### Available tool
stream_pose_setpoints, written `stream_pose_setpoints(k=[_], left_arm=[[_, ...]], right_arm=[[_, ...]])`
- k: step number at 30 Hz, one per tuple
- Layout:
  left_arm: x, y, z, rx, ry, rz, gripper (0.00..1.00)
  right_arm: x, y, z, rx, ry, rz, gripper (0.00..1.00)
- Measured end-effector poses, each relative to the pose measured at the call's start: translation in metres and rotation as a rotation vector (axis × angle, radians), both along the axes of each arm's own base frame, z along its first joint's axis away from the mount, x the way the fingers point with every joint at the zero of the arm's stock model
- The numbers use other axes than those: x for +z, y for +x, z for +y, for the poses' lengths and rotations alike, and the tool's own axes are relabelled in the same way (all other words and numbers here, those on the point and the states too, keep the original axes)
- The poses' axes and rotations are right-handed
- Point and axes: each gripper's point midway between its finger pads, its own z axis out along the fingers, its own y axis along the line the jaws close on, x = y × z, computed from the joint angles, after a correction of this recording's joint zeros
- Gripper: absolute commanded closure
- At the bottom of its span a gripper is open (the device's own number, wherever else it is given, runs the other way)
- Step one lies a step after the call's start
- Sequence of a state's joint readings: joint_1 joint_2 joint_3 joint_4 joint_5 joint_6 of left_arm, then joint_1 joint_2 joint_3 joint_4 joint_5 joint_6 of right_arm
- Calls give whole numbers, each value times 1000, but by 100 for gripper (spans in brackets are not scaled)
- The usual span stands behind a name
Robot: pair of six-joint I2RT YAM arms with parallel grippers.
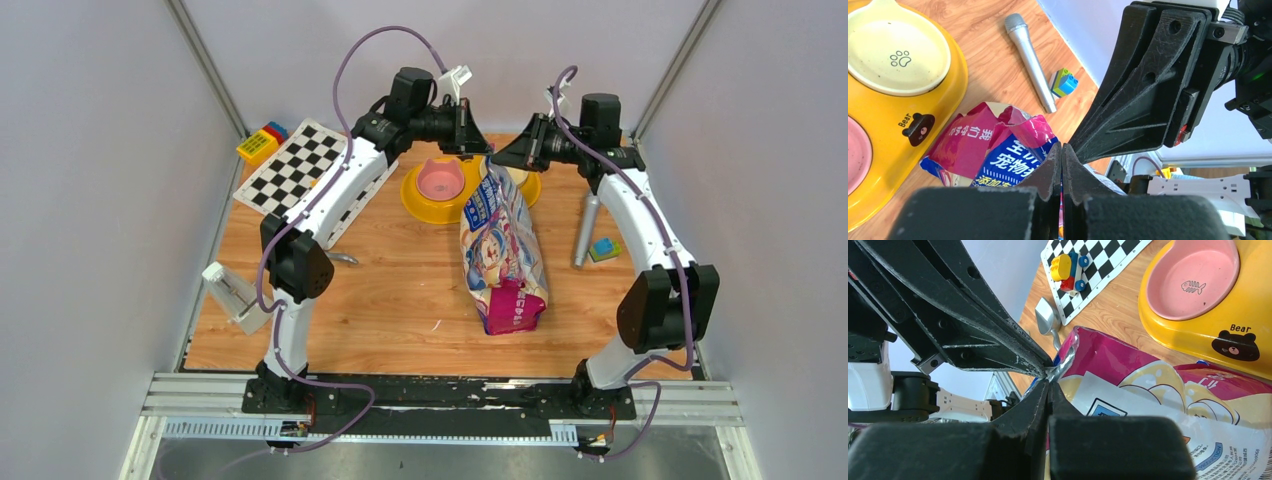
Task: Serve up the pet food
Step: Open the pet food bag at the center of the board.
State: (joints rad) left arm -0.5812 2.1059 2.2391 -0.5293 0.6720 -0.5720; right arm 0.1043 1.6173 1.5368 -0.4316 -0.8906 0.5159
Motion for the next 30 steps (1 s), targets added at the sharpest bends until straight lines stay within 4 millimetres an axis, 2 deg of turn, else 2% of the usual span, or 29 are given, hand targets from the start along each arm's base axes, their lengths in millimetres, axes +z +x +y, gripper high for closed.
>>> stream_pose_setpoints(k=[3, 6, 8, 12, 20, 24, 30], left_arm=[[0, 0, 0, 0, 1, 1, 100], [0, 0, 0, -1, 1, 1, 100], [0, -1, 0, -1, 1, 1, 100], [-1, -1, 0, -1, 2, 2, 100], [-3, 1, 1, 8, 11, 2, 100], [-2, 2, 2, 15, 17, -7, 100], [1, -3, 2, 12, 23, -15, 100]], right_arm=[[-1, 1, 0, 2, 3, 3, 86], [0, 1, 1, 2, 4, 3, 84], [0, 0, 1, 8, 8, 6, 87], [0, -1, 5, 34, 32, 22, 100], [-3, 2, 5, 29, 25, 23, 100], [-5, 11, 1, -38, -73, -22, 100], [13, 17, -1, -142, -257, -202, 100]])
